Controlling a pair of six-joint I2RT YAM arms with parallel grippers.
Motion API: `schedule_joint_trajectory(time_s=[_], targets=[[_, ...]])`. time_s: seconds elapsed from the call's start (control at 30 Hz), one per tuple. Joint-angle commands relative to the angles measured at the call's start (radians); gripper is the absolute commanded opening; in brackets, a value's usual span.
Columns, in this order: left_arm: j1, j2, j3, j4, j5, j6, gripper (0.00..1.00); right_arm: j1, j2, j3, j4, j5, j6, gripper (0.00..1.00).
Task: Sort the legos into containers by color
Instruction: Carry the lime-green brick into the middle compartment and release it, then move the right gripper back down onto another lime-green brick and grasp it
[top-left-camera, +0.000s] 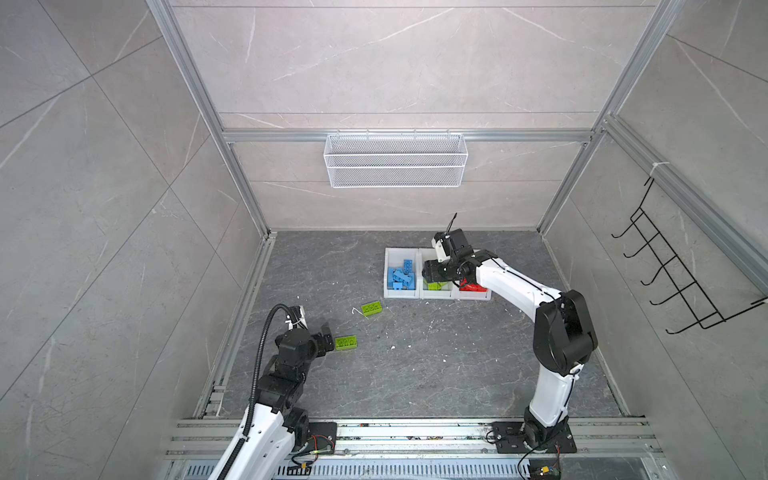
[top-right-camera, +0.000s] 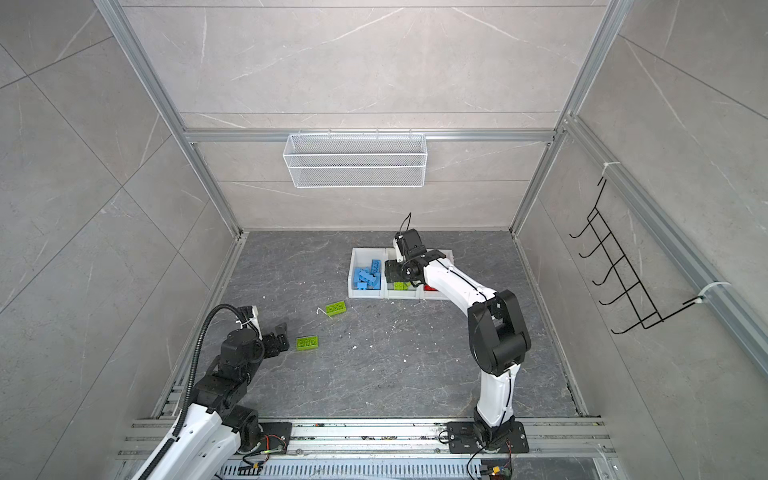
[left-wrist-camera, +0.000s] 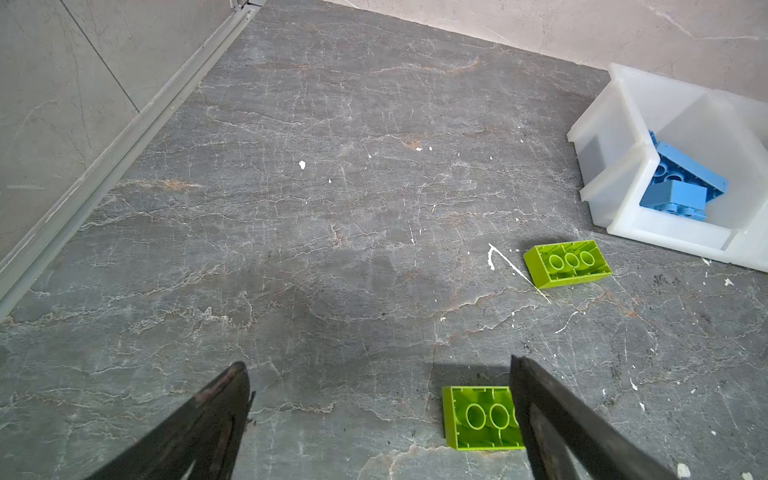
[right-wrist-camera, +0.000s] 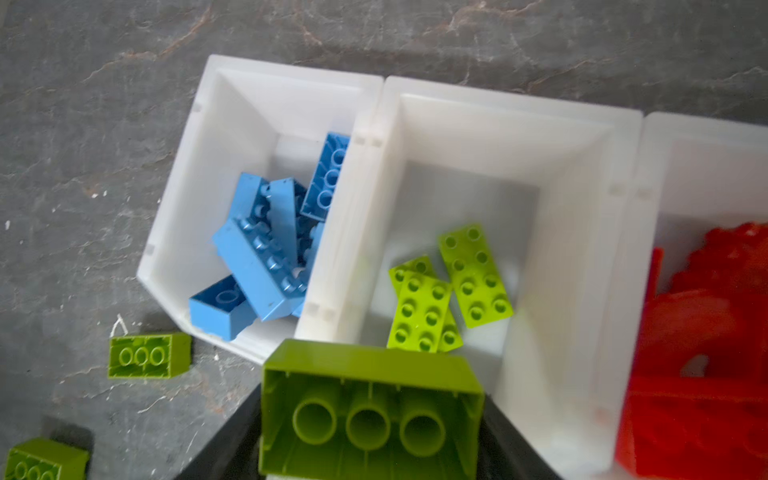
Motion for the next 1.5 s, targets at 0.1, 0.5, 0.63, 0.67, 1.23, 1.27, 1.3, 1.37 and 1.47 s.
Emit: schedule_joint_trajectory(time_s=[0.1, 0.5, 0.63, 0.67, 1.23, 1.27, 1.3, 1.37, 1.47], targets=[[0.006, 0.002, 0.036, 0.037, 0.010, 0.012, 0.99, -0.040, 0.124, 0.125, -0.029, -0.030, -0.038, 0.67], [0.011, -0.012, 0.032, 0.034, 0.012, 0.012, 0.99, -0.041, 0.095, 0.160, -0.097, 0.004, -0.044, 0.89], [0.012, -0.019, 0.030, 0.032, 0.012, 0.010, 0.99, 0.012, -0.030, 0.050, -0.025, -0.083, -0.073, 0.88], [0.013, -0.021, 0.029, 0.032, 0.012, 0.010, 0.99, 0.044, -0.065, 0.020, -0.008, -0.098, -0.099, 0.88], [0.052, -0.173, -0.010, -0.017, 0.003, -0.018, 0.99, 0.499, 0.088, -0.043, 0.227, -0.249, -0.341, 0.85], [0.054, -0.173, -0.009, -0.017, 0.003, -0.018, 0.99, 0.505, 0.113, -0.020, 0.214, -0.244, -0.352, 0.85], [0.053, -0.169, -0.008, -0.016, 0.005, -0.018, 0.99, 0.513, 0.143, 0.009, 0.194, -0.237, -0.367, 0.85], [0.054, -0.154, -0.006, -0.010, 0.009, -0.016, 0.99, 0.532, 0.188, 0.056, 0.167, -0.232, -0.386, 0.84], [0.054, -0.124, 0.003, -0.002, 0.013, -0.014, 0.99, 0.561, 0.256, 0.128, 0.120, -0.219, -0.399, 0.84]])
